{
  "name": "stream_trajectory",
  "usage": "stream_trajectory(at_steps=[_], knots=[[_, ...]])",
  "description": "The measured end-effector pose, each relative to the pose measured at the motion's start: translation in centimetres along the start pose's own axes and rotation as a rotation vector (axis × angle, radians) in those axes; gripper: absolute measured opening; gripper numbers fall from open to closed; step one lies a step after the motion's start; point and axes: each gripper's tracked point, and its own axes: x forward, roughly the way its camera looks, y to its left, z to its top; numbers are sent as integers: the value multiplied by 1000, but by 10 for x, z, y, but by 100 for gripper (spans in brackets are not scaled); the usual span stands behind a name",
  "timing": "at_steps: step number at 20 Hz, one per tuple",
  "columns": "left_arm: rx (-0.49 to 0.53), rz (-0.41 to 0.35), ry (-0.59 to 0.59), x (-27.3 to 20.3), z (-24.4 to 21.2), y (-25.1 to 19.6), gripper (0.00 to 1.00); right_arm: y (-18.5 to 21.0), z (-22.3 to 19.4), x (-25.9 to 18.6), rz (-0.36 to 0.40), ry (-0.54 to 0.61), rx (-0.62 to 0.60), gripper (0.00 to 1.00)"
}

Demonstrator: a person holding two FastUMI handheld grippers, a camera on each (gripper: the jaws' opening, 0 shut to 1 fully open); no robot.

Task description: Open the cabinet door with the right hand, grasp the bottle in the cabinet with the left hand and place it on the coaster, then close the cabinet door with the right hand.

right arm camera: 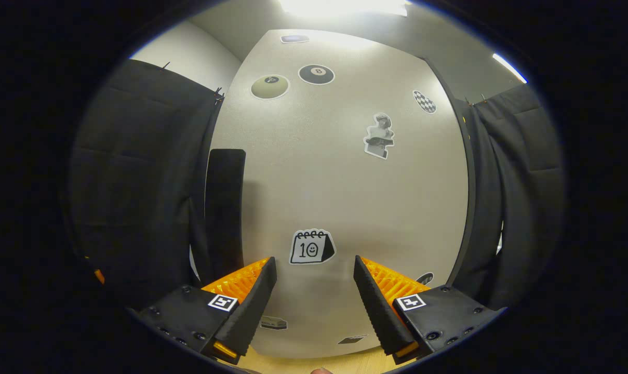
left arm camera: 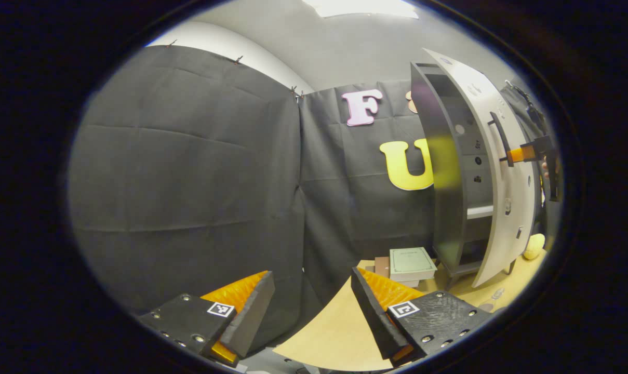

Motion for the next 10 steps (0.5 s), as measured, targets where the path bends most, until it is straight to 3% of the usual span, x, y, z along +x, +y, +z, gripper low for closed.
stream_trajectory(at_steps=[3, 4, 10], knots=[[10, 1, -5, -2, 3, -2, 92, 2, -4, 11, -6, 5, 15, 91], [13, 0, -8, -3, 5, -4, 92, 4, -6, 12, -3, 6, 18, 95], [7, -34, -21, 5, 13, -31, 89, 12, -15, 13, 14, -14, 3, 95]])
